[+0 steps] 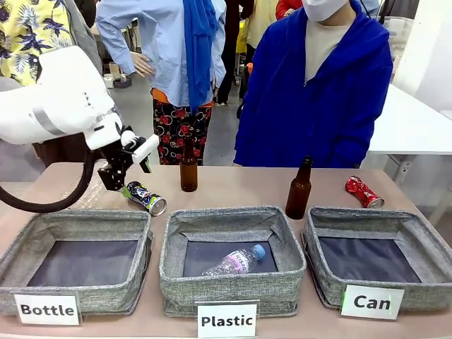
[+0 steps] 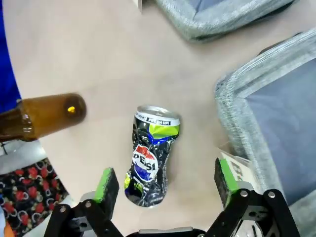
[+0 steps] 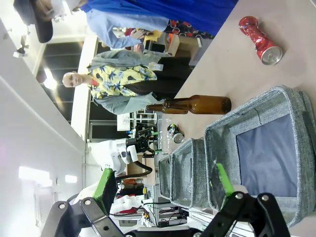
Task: Sort the can waste into the basket.
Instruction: Pick up the can waste from the table and place it in the right Fabric basket.
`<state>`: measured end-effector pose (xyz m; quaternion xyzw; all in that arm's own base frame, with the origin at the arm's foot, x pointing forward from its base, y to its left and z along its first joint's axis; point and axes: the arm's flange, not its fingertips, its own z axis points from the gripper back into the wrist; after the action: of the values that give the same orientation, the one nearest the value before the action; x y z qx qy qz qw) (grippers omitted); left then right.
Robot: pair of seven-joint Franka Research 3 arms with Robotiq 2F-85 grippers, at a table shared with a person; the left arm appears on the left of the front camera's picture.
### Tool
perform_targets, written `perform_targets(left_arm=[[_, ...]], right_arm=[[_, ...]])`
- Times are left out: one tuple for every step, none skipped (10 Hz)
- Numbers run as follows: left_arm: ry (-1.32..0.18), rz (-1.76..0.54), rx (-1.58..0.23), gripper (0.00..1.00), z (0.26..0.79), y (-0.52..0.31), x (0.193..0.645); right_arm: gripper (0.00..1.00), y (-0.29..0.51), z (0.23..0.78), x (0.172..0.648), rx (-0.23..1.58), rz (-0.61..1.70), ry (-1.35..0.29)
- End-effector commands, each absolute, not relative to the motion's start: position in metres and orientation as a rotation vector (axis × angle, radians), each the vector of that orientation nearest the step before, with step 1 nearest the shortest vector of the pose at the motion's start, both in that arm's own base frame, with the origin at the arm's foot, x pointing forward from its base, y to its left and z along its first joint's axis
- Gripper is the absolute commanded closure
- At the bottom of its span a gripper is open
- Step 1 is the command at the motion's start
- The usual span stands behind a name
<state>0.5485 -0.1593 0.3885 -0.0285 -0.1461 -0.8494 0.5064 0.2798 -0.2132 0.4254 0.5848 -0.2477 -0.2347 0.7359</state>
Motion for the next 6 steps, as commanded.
perform_targets(left_arm=[[-0.249,-1.973,0.008,0.00,0.371,-0.172,0.568],[-0.200,-1.986,-0.017,0.00,0.358,-0.178,0.579],[-0.177,-1.992,-0.018,0.00,0.349,-0.181,0.583],[-0.155,-1.993,0.004,0.00,0.339,-0.184,0.584],[-0.152,-1.990,0.023,0.00,0.329,-0.186,0.587],[-0.144,-1.990,0.051,0.00,0.322,-0.188,0.588]], right_arm=[[0.00,-0.214,0.427,0.282,1.299,-0.503,-0.568],[0.00,-0.214,0.427,0.282,1.299,-0.503,-0.568],[0.00,-0.214,0.427,0.282,1.299,-0.503,-0.568],[0.00,-0.214,0.427,0.282,1.299,-0.503,-0.568],[0.00,-0.214,0.427,0.282,1.299,-0.503,-0.568],[0.00,-0.214,0.427,0.282,1.299,-0.503,-0.568]])
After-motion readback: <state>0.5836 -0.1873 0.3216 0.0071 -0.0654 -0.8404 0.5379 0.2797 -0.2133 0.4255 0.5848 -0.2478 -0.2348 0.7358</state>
